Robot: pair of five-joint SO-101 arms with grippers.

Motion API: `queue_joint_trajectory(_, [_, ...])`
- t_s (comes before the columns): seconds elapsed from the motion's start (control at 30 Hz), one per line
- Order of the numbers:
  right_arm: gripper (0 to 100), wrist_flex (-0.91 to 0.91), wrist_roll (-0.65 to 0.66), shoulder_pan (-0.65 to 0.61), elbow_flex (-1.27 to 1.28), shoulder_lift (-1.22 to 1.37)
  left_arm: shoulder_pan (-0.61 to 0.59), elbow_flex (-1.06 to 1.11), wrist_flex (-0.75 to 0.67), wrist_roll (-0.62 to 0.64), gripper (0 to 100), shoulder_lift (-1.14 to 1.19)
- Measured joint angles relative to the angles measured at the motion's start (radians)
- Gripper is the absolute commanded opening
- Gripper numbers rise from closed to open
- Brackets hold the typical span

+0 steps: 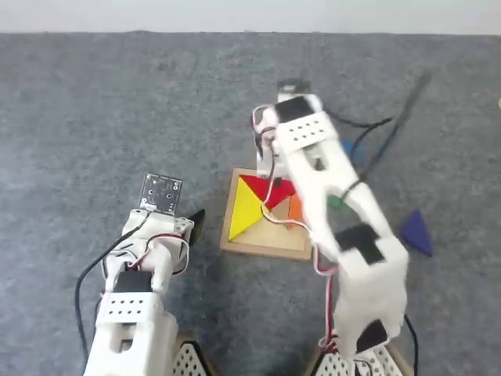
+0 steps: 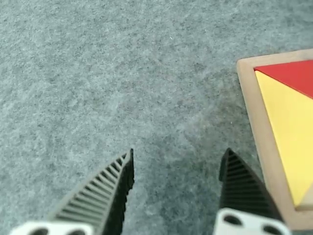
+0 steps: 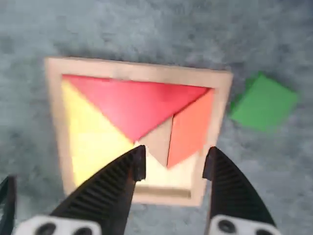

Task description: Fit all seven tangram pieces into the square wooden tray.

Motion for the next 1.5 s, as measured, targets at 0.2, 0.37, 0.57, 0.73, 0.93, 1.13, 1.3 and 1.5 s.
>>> queue_joint_trajectory(0.2, [20.5,0.074,0.158,0.201,0.023,-0.255,0.000,0.000,0.000,0.000,28,0.000])
queue_joint_trajectory(0.37, [20.5,0.066,0.385,0.404,0.206,-0.258,0.000,0.000,0.000,0.000,28,0.000])
queue_joint_trajectory(0.57, [20.5,-0.176,0.597,0.473,0.420,-0.226,0.000,0.000,0.000,0.000,28,0.000])
queue_joint_trajectory(0.73, [20.5,-0.265,0.694,0.470,0.445,-0.227,0.000,0.000,0.000,0.000,28,0.000])
queue_joint_trajectory(0.93, [20.5,-0.282,0.819,0.535,0.500,-0.227,0.000,0.000,0.000,0.000,28,0.000])
queue_joint_trajectory(1.13, [20.5,-0.411,0.962,0.626,0.690,-0.278,0.000,0.000,0.000,0.000,28,0.000])
queue_joint_trajectory(1.3, [20.9,-0.434,0.968,0.535,0.713,-0.339,0.000,0.000,0.000,0.000,28,0.000])
queue_joint_trajectory(1.5, [21.0,-0.439,0.993,0.338,0.713,-0.339,0.000,0.000,0.000,0.000,28,0.000])
